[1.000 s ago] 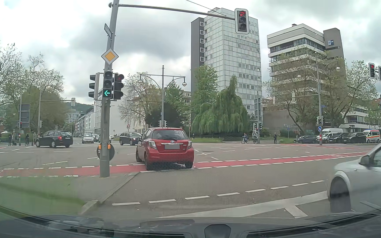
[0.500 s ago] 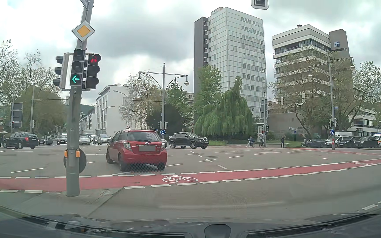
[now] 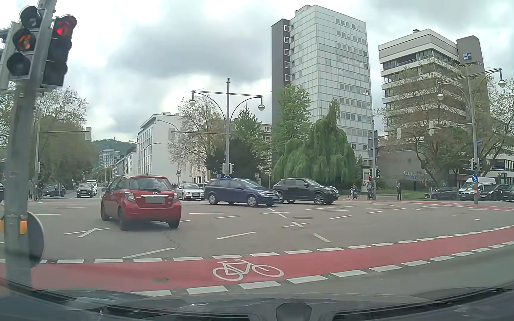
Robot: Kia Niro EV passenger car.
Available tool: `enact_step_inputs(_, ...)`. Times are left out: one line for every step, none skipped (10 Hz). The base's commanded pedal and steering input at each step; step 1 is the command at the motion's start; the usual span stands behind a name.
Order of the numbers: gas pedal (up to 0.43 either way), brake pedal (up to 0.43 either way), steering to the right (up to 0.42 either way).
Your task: Follow the waypoints while adhering to traffic rules and regulations
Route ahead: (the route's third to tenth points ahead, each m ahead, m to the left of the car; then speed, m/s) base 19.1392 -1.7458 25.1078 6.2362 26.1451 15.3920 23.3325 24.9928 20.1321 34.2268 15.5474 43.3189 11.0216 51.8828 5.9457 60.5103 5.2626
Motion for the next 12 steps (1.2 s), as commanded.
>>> enact_step_inputs(0.11, 0.0, -0.089)
enact_step_inputs(0.11, 0.0, -0.101)
enact_step_inputs(0.11, 0.0, -0.114)
enact_step_inputs(0.11, 0.0, -0.124)
enact_step_inputs(0.11, 0.0, -0.137)
enact_step_inputs(0.11, 0.0, -0.146)
enact_step_inputs(0.11, 0.0, -0.157)
enact_step_inputs(0.11, 0.0, -0.171)
enact_step_inputs(0.118, 0.0, -0.182)
enact_step_inputs(0.118, 0.0, -0.199)
enact_step_inputs(0.118, 0.0, -0.215)
enact_step_inputs(0.118, 0.0, -0.227)
